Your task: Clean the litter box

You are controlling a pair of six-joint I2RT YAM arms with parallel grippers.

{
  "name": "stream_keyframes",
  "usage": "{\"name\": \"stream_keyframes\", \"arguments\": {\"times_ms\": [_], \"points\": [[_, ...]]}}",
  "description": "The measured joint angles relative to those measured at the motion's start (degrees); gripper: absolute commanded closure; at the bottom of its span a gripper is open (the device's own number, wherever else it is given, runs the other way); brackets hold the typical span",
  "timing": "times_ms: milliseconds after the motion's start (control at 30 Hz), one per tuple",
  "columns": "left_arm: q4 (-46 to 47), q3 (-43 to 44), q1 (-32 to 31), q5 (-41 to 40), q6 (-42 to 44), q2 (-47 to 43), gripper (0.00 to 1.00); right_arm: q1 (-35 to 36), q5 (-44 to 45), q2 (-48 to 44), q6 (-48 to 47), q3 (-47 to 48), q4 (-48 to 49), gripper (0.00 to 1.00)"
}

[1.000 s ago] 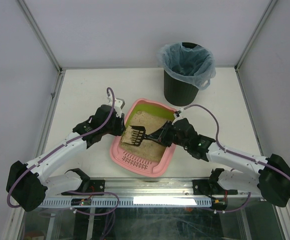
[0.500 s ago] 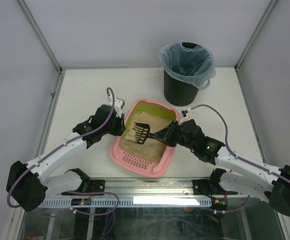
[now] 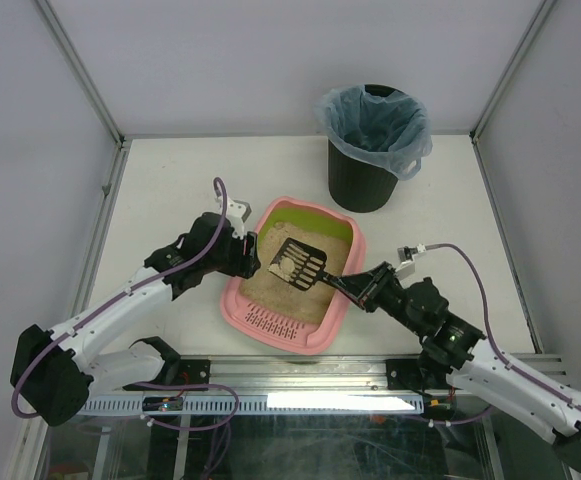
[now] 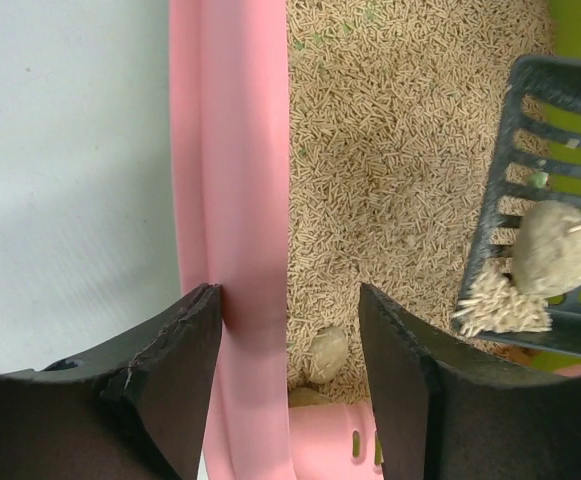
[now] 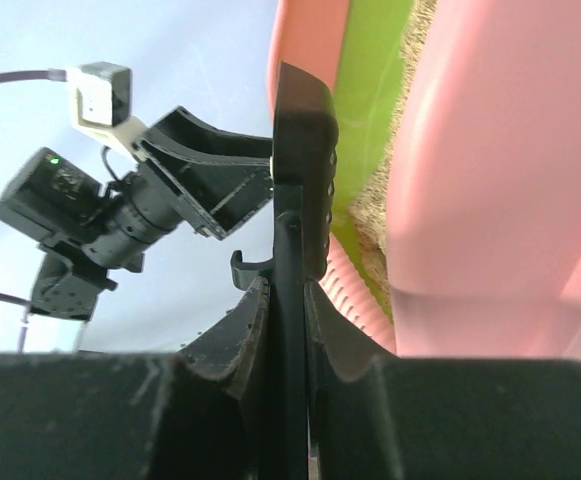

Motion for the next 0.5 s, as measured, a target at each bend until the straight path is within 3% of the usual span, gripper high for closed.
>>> {"name": "stream_keyframes", "arguments": {"times_ms": [333,500], "points": [[-1.09,-0.52,0.07,0.39,-1.18,-3.19,0.42,-0.07,3.76,-10.25,3.17,-2.32,-0.52,1.0],[-1.09,-0.52,0.11,0.39,-1.27,-4.22,0.41,-0.07,4.85,-8.04,2.49,0.24,-3.69,1.0]]}}
